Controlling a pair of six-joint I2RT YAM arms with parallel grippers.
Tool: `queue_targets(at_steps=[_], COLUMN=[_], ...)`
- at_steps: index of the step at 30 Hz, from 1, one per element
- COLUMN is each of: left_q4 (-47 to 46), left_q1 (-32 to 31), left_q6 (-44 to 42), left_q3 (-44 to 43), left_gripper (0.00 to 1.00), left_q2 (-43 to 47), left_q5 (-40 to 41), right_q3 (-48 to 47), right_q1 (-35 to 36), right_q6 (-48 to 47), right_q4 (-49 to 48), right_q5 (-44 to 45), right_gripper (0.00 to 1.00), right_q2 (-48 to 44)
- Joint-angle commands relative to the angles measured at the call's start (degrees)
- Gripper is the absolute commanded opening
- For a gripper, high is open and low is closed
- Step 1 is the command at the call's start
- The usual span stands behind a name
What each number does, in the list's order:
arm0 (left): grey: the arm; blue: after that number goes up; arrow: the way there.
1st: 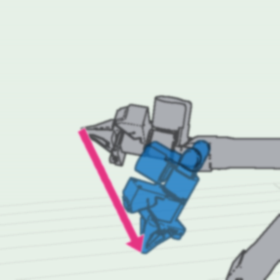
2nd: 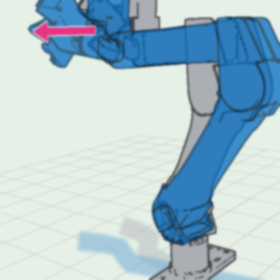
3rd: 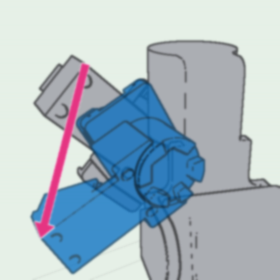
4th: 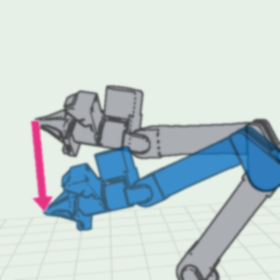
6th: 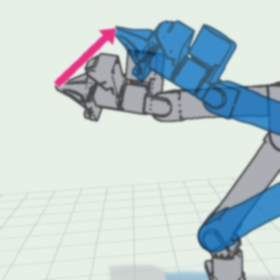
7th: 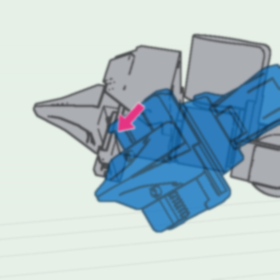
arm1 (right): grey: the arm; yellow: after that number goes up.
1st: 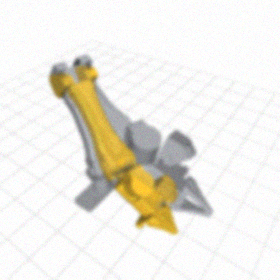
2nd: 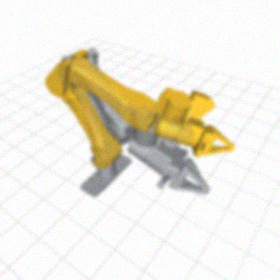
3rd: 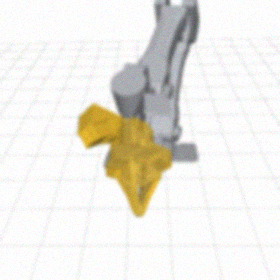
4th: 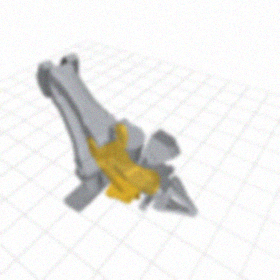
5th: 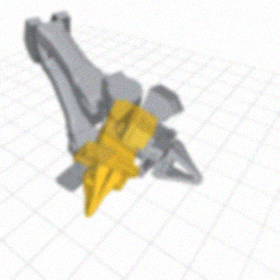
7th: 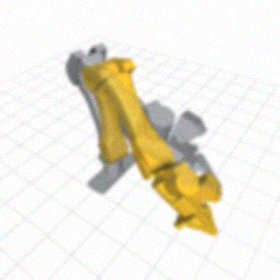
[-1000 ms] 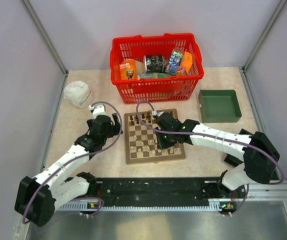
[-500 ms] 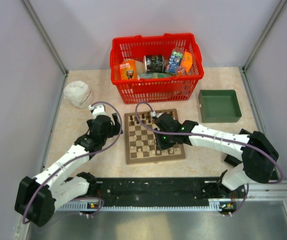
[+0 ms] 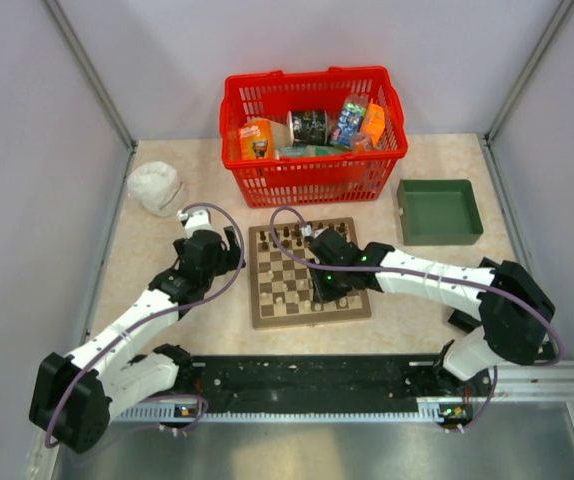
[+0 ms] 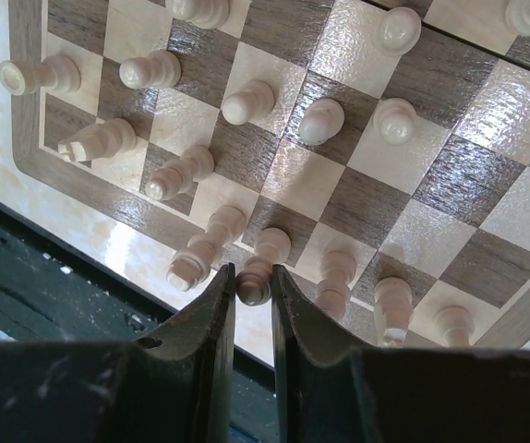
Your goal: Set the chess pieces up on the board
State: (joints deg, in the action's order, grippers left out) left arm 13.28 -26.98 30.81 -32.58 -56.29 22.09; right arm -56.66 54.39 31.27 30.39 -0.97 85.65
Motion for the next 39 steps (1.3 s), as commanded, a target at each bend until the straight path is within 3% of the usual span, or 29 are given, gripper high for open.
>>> queue_targets(at_steps=[1, 14, 26, 39], left_q4=[-2.6, -2.9, -2.0, -1.6], left_q1=[0.2, 0.1, 0.2, 0.2], left_q6=[0.6, 0.6, -0.1, 0.1], left_q3=[-0.5, -0.8, -0.9, -0.5], left_gripper=[0.99, 0.99, 0.99, 0.99], left_q2=[0.3, -0.3, 0.9, 1.6], left_q5=[0.2, -0.5, -0.4, 0.1], right_q3=[0.2, -0.6, -4.6, -5.9], right_q1=[0.9, 0.9, 0.9, 1.0], right_q6=[0.3, -0.2, -1.2, -1.6], right_q4=[-1.3, -1.3, 0.7, 0.5], right_q5=[0.4, 0.7, 6.2, 4.1], right_gripper=[0.15, 0.29, 0.31, 0.32], right_q2=[0.1, -0.1, -3.3, -1.8])
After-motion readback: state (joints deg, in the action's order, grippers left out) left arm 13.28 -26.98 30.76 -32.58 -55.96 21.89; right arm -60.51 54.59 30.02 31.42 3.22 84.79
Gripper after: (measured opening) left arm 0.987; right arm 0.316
